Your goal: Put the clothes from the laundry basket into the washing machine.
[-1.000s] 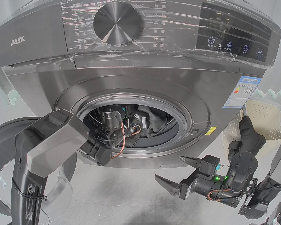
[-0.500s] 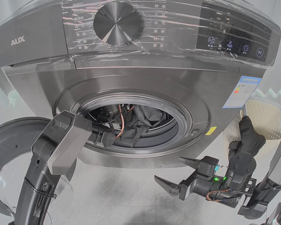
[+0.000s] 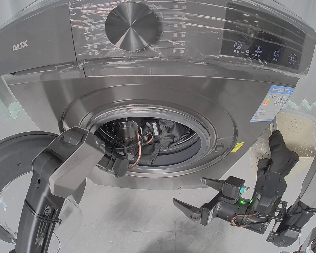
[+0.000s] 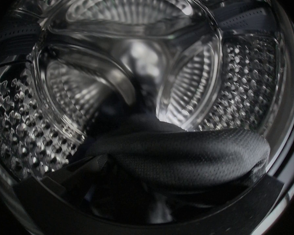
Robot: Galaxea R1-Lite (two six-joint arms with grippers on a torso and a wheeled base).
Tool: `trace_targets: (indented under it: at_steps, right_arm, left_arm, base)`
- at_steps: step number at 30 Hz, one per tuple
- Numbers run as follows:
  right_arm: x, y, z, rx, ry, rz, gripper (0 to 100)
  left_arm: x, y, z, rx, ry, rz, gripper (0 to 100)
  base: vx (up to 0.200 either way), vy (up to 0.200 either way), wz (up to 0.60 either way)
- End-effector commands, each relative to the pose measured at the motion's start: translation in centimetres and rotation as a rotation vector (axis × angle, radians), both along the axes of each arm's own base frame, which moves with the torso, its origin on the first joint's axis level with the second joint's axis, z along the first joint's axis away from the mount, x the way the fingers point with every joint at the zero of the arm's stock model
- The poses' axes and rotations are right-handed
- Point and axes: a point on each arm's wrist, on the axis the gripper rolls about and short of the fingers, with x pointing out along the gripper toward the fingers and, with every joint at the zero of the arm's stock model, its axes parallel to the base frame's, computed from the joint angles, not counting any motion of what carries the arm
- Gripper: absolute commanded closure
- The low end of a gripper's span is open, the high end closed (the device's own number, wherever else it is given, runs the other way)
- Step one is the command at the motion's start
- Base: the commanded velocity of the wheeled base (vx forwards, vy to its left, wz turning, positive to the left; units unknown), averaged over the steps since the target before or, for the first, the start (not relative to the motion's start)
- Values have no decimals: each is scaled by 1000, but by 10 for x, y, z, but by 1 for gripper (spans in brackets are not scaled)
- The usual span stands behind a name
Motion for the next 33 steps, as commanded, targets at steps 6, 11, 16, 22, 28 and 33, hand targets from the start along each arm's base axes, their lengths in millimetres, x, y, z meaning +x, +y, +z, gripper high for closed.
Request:
trace_targets:
  at_steps: [6,11,16,22,28,33]
  right_arm:
    - [0,0,-1,-1,1,0,0]
    - [0,0,-1,-1,1,0,0]
    - [-1,2,-1,-1,3,6,0]
    - [-2,2,-1,0,2,9,0]
    - [-2,2,-1,-1,3,8,0]
    - [-2,2,-1,-1,3,8,0]
  left_arm:
    - [-74,7,51,73,124,-147,0]
    - [-96,14,58,103,166,-203,0]
    - [-106,19,46,173,225,-234,0]
    - [-99,19,13,209,283,-228,0]
    - [-91,17,-22,228,326,-223,0]
    - [-90,17,-36,248,352,-227,0]
  base:
    - [0,0,0]
    - [0,0,0]
    - [0,0,0]
    - [0,0,0]
    - [0,0,0]
    - [0,0,0]
